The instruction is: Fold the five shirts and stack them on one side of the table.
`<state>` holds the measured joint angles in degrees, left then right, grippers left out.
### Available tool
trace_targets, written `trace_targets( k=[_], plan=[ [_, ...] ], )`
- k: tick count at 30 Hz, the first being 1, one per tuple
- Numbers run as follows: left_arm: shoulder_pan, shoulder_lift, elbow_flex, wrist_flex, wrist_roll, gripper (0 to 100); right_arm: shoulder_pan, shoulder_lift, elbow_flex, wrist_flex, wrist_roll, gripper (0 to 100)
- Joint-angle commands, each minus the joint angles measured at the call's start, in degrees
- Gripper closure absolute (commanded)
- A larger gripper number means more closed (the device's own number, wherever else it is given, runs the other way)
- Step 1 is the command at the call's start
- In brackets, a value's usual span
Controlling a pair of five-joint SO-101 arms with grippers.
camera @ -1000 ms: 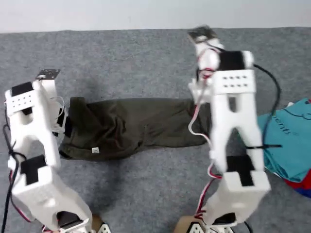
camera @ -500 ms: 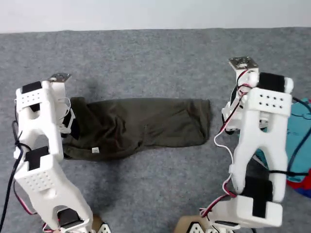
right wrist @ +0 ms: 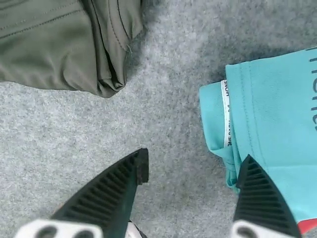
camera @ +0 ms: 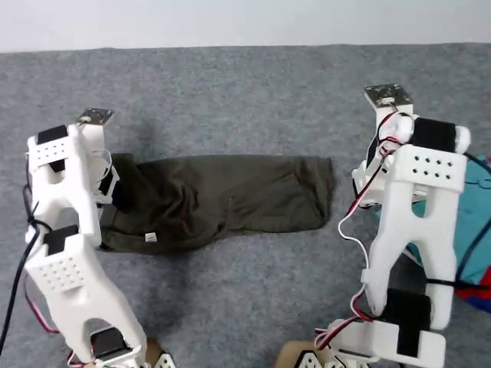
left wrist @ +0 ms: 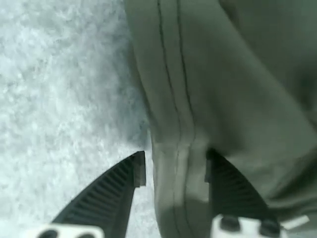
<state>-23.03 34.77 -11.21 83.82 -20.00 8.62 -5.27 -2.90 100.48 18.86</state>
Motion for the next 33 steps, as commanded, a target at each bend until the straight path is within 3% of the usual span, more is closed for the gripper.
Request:
trace_targets(
  k=[1,10,15,23,33],
  plan=[
    [0.2,2.3,-4.4,-1.7,-0.4,79,0.3,-3.0,-0.2,2.1,0.7,71.6],
    [1.4,10.6,-13.5,1.1,-0.3,79,0.2,-3.0,-0.2,2.1,0.7,71.6],
    [1.8,15.5,-19.5,8.4,-0.4,80,-0.1,-3.0,-0.4,2.1,0.6,71.6],
    [2.8,21.9,-26.5,16.6,-3.3,98,-3.5,-3.1,-0.4,2.1,0.5,71.7],
    [1.4,5.0,-24.3,16.7,-3.3,100,-3.0,-6.2,-0.2,2.2,0.4,71.7]
  ],
)
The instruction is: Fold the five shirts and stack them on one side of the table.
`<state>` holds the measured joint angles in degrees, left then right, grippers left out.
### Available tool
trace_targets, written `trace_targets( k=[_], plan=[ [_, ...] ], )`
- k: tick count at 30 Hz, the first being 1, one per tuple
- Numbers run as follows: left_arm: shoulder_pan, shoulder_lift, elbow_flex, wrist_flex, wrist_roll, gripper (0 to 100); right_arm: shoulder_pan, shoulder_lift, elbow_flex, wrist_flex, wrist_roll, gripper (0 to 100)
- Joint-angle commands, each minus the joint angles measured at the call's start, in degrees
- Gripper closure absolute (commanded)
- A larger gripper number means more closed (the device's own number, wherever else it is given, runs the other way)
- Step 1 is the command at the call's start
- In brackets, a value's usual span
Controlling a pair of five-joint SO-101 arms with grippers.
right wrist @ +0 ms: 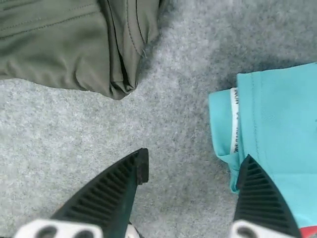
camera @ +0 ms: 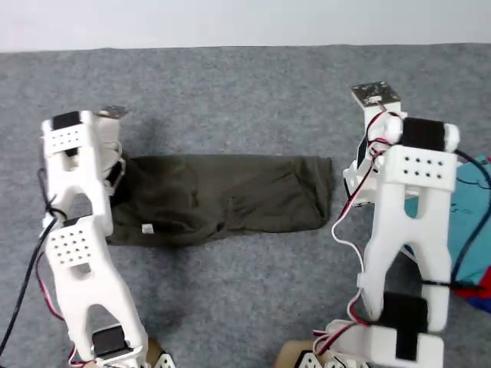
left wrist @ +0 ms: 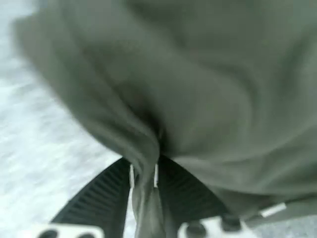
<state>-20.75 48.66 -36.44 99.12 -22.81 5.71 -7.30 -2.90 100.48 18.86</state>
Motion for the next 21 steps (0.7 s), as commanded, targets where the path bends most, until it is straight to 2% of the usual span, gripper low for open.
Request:
trace_targets(
  k=[1,5,10,17,21],
  plan=[
    [0.0,-11.5,2.1,1.4,-0.4,100,-0.1,-4.4,-0.2,2.2,0.4,71.7],
    [5.2,-22.1,9.4,1.4,-0.4,100,-0.1,-5.1,-0.1,2.2,0.4,71.7],
    [15.1,-30.1,14.8,1.4,-0.3,100,1.0,-5.2,-0.1,2.2,0.4,71.7],
    [27.1,-29.2,13.0,1.2,5.0,100,8.4,-5.2,-0.1,2.3,0.4,71.7],
    [32.7,-24.9,7.9,1.2,9.1,100,13.1,-7.3,-0.1,2.3,0.7,71.7]
  ],
)
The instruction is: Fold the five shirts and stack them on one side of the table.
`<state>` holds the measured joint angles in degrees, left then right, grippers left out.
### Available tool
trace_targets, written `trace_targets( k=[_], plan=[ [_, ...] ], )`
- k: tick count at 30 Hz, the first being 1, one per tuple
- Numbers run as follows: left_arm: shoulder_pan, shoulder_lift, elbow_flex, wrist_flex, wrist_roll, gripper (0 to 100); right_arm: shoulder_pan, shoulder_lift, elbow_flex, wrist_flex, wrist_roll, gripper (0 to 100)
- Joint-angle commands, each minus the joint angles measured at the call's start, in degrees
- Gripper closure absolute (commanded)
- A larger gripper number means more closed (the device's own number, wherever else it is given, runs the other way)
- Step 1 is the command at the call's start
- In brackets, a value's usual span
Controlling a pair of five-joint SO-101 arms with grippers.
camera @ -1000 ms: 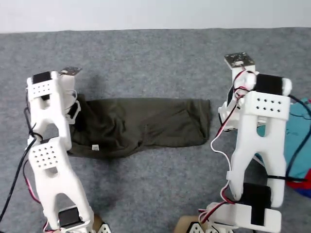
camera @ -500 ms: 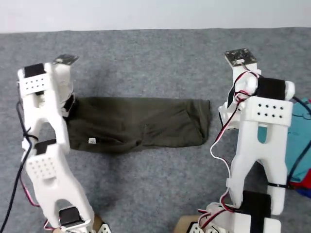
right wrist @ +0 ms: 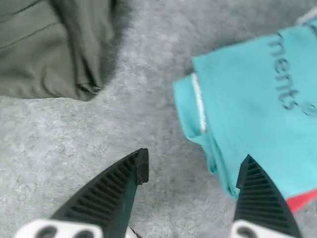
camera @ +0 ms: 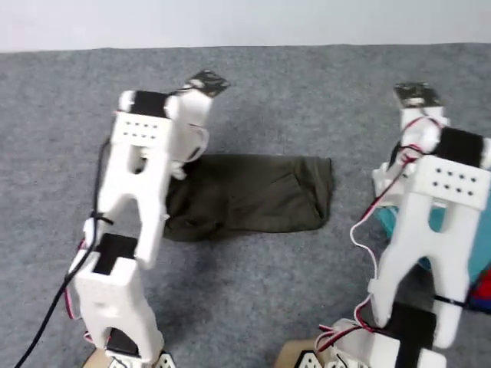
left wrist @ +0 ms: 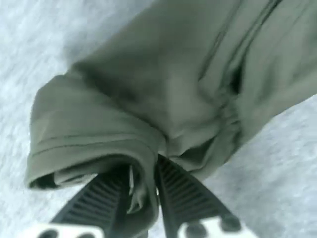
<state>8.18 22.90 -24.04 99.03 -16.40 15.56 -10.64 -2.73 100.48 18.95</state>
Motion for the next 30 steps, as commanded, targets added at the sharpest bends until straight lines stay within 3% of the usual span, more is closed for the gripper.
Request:
trace_targets(
  k=[1,9,14,30],
  plan=[
    [5.0,2.2,-6.3,1.3,3.7,100,4.1,-4.8,-0.3,2.3,0.6,71.7],
    [13.0,13.5,-21.8,1.4,9.3,100,6.9,-10.8,4.1,2.2,1.1,71.8],
    [16.7,19.3,-28.0,1.4,11.4,100,6.9,-17.7,14.4,2.2,7.2,71.8],
    [23.5,31.6,-45.6,1.3,15.6,100,6.9,-32.0,29.5,2.0,8.3,71.8]
  ],
)
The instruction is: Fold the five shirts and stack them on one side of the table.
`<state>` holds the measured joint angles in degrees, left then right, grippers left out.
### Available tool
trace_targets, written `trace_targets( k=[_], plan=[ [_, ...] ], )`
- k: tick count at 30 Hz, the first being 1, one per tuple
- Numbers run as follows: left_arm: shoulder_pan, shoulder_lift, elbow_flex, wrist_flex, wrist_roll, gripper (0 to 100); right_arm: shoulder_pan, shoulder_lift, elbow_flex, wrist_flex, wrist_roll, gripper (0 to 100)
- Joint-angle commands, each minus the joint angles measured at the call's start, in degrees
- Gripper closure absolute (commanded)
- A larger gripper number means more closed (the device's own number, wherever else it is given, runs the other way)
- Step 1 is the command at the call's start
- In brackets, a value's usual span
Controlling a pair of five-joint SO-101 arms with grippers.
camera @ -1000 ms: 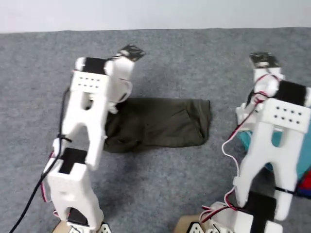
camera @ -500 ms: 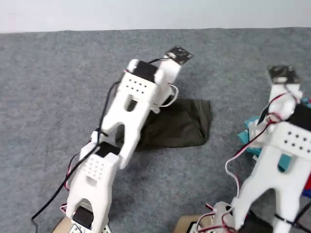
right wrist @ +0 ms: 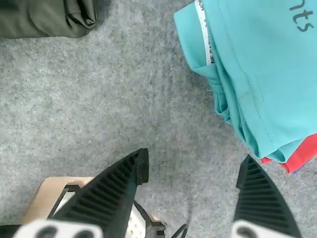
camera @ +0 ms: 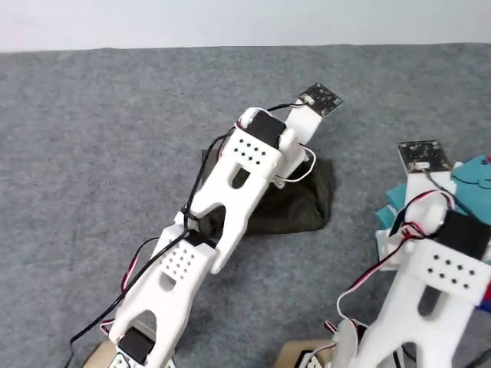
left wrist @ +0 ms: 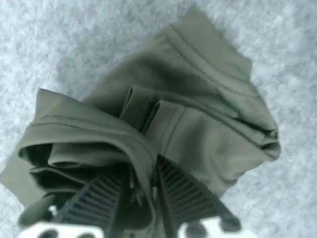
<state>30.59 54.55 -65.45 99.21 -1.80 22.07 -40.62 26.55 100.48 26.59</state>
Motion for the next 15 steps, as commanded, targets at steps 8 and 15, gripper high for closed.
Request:
trace_targets(
  k=[8,15],
  plan=[
    [3.0,1.8,-7.3,1.1,1.8,100,0.5,-2.8,1.4,2.1,0.5,71.8],
    [-3.2,-1.8,-5.9,1.3,1.7,100,0.5,-2.8,1.4,2.1,0.4,71.8]
  ],
)
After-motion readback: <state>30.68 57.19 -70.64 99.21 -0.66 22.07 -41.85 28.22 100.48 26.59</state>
